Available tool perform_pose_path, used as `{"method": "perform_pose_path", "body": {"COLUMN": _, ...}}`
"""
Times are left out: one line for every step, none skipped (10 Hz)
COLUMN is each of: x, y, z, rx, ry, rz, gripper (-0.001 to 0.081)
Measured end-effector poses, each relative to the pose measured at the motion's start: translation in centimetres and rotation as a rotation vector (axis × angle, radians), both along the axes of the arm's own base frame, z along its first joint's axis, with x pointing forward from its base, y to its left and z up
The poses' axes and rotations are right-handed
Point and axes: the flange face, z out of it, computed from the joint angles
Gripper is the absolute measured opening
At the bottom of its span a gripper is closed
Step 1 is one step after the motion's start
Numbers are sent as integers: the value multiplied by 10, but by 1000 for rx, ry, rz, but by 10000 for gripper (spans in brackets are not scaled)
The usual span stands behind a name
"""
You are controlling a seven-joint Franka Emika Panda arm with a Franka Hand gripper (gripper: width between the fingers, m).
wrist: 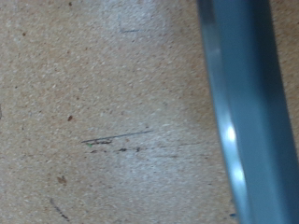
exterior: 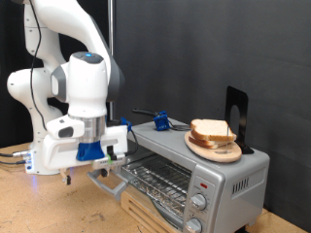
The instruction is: Make a piece of toast with the oven
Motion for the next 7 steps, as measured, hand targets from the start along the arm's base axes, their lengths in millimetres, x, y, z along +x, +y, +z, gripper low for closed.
{"method": "perform_pose_path", "body": {"x": 3, "y": -6, "z": -6, "rx": -5, "ry": 0, "rz": -3, "gripper": 808}}
{"method": "perform_pose_path", "body": {"x": 4, "y": -9, "z": -10, "rx": -8, "ry": -1, "rz": 3, "gripper": 808}}
{"method": "perform_pose_path", "body": {"x": 4, "y": -12, "z": -13, "rx": -11, "ry": -1, "rz": 5, "gripper": 808}}
{"method": "perform_pose_path", "body": {"x": 4, "y": -16, "z": -18, "rx": -20, "ry": 1, "rz": 7, "gripper": 808}}
{"method": "perform_pose_path", "body": {"x": 4, "y": -20, "z": -24, "rx": -32, "ry": 13, "rz": 7, "gripper": 808}}
{"method": "perform_pose_path", "body": {"x": 3, "y": -24, "z": -33, "rx": -50, "ry": 33, "rz": 4, "gripper": 808}}
{"method": "perform_pose_path", "body": {"x": 2, "y": -29, "z": -43, "rx": -69, "ry": 51, "rz": 0, "gripper": 808}}
